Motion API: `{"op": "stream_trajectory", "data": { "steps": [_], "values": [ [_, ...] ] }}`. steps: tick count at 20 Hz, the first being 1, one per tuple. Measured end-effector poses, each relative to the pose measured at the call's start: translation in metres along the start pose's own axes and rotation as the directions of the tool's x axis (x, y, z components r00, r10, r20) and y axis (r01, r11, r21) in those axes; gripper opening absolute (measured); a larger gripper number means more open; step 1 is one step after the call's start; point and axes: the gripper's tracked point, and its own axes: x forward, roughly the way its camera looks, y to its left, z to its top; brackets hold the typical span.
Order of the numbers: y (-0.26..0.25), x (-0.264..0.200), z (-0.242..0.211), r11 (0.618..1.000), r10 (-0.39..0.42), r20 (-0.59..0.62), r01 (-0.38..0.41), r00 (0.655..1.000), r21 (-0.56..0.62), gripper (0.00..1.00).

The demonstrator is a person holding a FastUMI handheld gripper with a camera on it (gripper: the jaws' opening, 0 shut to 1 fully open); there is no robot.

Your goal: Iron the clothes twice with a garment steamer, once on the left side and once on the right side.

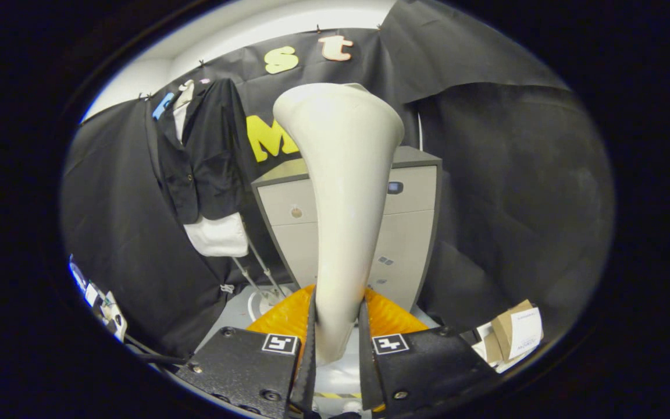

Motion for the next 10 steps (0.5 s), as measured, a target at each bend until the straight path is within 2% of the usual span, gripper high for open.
{"op": "stream_trajectory", "data": {
  "steps": [10],
  "values": [
    [-0.0101, -0.0117, -0.0051, 1.0, -0.01, -0.013, 0.01, 1.0, 0.027, 0.33]
  ]
}}
